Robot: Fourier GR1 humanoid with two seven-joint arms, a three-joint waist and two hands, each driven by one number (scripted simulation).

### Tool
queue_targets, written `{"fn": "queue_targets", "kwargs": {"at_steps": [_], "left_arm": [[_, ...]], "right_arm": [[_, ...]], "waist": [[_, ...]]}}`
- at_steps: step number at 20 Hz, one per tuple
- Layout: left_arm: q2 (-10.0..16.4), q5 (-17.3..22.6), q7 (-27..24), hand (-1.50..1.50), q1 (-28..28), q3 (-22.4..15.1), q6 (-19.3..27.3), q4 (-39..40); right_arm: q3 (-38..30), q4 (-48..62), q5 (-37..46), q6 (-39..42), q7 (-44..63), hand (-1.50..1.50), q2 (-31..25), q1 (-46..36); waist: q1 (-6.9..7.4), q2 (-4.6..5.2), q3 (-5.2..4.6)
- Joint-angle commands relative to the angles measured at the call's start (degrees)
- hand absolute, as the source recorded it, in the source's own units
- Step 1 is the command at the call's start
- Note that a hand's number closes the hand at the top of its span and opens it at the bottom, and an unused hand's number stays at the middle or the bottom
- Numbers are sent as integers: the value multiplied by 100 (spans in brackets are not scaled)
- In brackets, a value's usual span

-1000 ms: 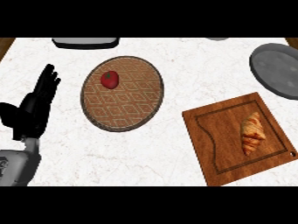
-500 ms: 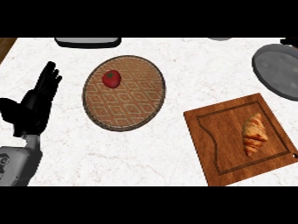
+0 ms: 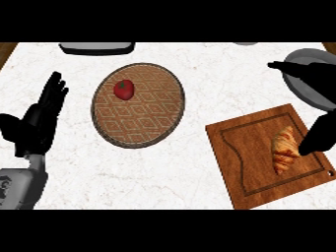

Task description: Pick the croissant from the cutting board and place it in the pan

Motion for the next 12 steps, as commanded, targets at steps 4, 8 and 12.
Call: {"fn": "queue_targets", "kwargs": {"at_steps": [4, 8, 12], "left_arm": [[-21, 53, 6, 0, -26, 262, -256, 82], [-150, -193, 221, 0, 24, 137, -121, -207], [-210, -235, 125, 0, -389, 258, -197, 238]], "right_arm": [[73, -321, 371, 222, 714, -150, 457, 430], [19, 331, 1217, -6, 128, -150, 510, 327], [174, 478, 1698, -206, 64, -150, 709, 649]], "waist": [[-36, -5, 1], [0, 4, 4], [-29, 13, 3]]}}
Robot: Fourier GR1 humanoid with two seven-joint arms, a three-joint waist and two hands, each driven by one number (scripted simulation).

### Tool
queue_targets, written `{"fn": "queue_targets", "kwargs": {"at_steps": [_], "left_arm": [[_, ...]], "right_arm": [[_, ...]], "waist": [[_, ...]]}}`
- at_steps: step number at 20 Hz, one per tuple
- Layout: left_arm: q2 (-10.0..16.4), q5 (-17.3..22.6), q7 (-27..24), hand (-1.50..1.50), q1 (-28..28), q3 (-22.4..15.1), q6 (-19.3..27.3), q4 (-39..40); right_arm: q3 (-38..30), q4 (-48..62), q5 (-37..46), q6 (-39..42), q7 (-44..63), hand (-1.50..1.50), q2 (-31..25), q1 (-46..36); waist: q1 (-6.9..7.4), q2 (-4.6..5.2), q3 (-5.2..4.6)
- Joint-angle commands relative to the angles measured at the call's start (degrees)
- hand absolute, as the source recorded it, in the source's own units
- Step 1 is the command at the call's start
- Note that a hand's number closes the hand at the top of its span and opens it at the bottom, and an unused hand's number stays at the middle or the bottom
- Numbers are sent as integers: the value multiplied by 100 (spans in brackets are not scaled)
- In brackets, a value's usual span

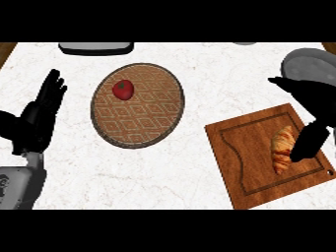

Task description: Pick the croissant from the cutting board and place it in the pan

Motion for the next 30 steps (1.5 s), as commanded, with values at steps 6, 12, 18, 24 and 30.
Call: {"fn": "queue_targets", "kwargs": {"at_steps": [6, 12, 18, 24, 30], "left_arm": [[-61, -116, 175, 0, 314, 112, -132, -393], [69, -34, 256, 0, 271, 347, -417, -452], [-350, -383, -72, 0, 54, 242, -190, 45], [-408, -508, 351, 0, 77, 156, -82, -426], [-297, -375, 427, 0, -446, 501, -269, 124]], "right_arm": [[-321, 933, 552, 325, -1065, -150, -145, 220], [-155, 734, 715, 749, -1013, -150, 88, 431], [188, 1599, 1513, 408, -1033, -150, 796, -47], [432, 1595, 2035, 745, -1127, -150, 493, 99], [347, 1833, 2405, 909, -1399, -150, 392, 49]], "waist": [[28, 3, 2], [6, -3, 0], [32, 10, 1], [24, -4, 1], [-13, 2, 1]]}}
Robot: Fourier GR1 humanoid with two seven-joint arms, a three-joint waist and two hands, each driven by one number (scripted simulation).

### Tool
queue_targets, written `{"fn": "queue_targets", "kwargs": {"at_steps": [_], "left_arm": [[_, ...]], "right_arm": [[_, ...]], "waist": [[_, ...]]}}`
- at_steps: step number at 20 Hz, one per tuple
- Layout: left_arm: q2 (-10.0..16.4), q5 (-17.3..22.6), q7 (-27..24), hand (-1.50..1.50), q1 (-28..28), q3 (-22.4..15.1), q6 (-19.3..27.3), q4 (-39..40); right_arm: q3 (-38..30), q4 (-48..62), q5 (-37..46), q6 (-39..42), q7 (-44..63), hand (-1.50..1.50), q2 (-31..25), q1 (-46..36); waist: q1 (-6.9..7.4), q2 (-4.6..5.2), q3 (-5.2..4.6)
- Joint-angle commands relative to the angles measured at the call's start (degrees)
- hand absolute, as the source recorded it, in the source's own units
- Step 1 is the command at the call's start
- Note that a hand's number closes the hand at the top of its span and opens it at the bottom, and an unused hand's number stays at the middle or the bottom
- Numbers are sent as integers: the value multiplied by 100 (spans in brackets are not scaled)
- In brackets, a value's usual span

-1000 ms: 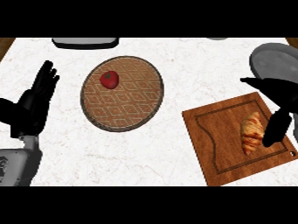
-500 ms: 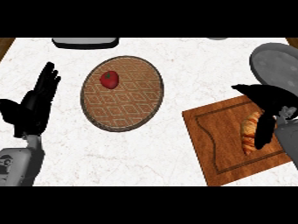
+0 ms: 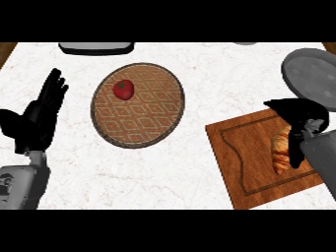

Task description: Pick the croissant from the cutting board and place it in the pan

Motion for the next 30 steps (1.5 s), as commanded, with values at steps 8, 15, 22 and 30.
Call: {"fn": "queue_targets", "kwargs": {"at_steps": [8, 15, 22, 30], "left_arm": [[-11, -85, 364, 0, 293, 72, -153, -621], [-31, -128, 173, 0, 127, 206, -245, -275], [-179, -210, 46, 0, -387, 259, -194, 348], [-28, -213, 143, 0, 126, 263, -369, -243]], "right_arm": [[-51, 433, 757, -288, -587, -150, 88, 410], [-102, 1023, 1094, -63, -769, -150, 232, 119], [-84, 1262, 1266, -4, -1028, 150, 560, 121], [135, 649, 1410, 175, -1475, 150, 447, 313]], "waist": [[11, -4, 2], [18, -1, 1], [-11, 2, 0], [-14, -16, -1]]}}
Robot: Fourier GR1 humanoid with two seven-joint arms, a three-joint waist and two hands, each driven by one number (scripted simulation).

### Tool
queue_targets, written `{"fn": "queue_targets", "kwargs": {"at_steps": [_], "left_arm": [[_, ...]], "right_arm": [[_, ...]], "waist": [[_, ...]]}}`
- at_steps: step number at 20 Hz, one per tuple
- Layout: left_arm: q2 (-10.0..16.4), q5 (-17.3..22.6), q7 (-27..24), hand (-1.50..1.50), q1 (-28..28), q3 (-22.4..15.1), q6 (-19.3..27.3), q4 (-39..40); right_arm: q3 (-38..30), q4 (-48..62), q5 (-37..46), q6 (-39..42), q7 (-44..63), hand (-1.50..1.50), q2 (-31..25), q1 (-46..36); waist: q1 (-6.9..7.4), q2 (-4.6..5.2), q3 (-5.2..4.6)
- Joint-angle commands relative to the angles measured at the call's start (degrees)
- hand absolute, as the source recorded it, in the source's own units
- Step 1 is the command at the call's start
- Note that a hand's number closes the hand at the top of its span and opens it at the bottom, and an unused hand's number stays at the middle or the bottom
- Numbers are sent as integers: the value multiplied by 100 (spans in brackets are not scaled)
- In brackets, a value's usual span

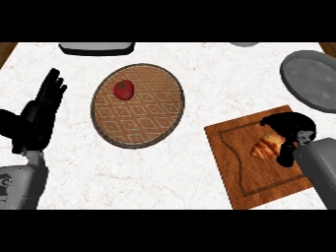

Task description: Pick the croissant from the cutting board and place it in the pan

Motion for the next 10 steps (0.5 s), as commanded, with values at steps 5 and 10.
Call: {"fn": "queue_targets", "kwargs": {"at_steps": [5, 10], "left_arm": [[-193, -311, 21, 0, -167, -157, 253, 79], [38, 33, 141, 0, -44, 33, -86, -182]], "right_arm": [[-427, 77, -97, -228, 211, 150, 729, -224], [-974, -89, -210, -1712, 1453, 150, 2329, -390]], "waist": [[-24, 55, 54], [65, 51, 60]]}}
